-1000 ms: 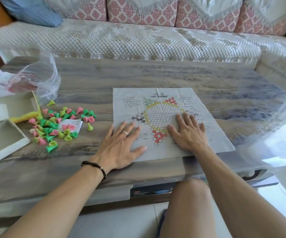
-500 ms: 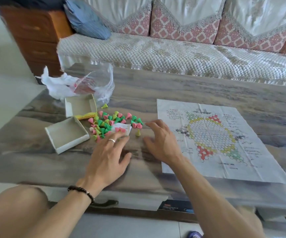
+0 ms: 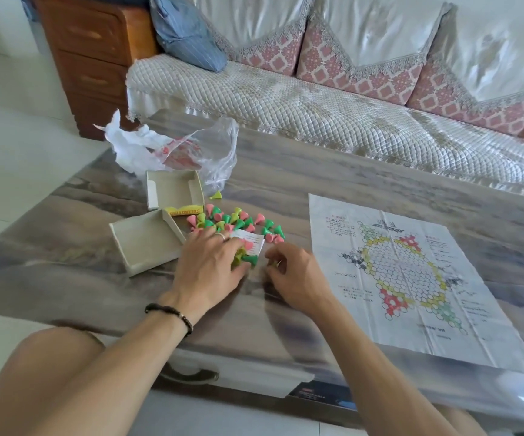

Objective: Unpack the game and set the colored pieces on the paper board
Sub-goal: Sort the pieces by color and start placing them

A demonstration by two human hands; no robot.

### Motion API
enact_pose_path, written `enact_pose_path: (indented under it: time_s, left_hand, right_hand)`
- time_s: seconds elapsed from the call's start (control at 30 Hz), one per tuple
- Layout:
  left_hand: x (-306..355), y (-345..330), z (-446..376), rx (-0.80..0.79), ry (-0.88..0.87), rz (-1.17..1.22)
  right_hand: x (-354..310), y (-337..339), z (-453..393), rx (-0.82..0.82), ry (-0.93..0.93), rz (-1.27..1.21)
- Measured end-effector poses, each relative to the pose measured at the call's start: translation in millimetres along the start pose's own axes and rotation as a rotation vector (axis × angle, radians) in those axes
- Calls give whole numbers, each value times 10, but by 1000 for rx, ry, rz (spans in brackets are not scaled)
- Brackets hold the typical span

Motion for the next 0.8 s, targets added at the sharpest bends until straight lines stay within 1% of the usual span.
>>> enact_pose_path:
  time_s: [0.1,0.23,0.3,0.33,0.4,0.47,0.57,0.7,0.8]
  left_hand:
    - [93,-29,-123,-47,-22,-57]
    - [119,-37,-183,-114,-21,-50]
    - [160,-36,-162,-129,-63,-52]
    - [200,-39,-130,-135,-99,-33]
    - [282,-58,-23,-154,-153,80]
    - [324,-104,111,-178,-150,243]
    - [343,-171,289,-146,-130,405]
    - [287,-258,415,-124,-46,408]
    - [272,-266,467,-91,-48,396]
  right_hand:
    - [68,22,39,-16,-25,-50]
    - [100,53,101,-21,-15,-68]
    - [107,66,127,-12,-3,-67]
    - [112,69,144,-9,0,-65]
    - [118,80,190,-6,7,-61]
    - [132,96,248,-7,12,-67]
    - [179,96,334,-31,-12,-92]
    - [209,40,448,-58,-3,-132]
    - [193,-17,510,-84,14,-181]
Point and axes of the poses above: each hand's wrist, its own z-axis away from the middle knuckle, its own y-axis out of the back of the hand, x = y × z, the point moved 8 cm from there along -z, towards the middle knuckle, and after that the axes turned 15 degrees about -x, right-handed, at the moved point
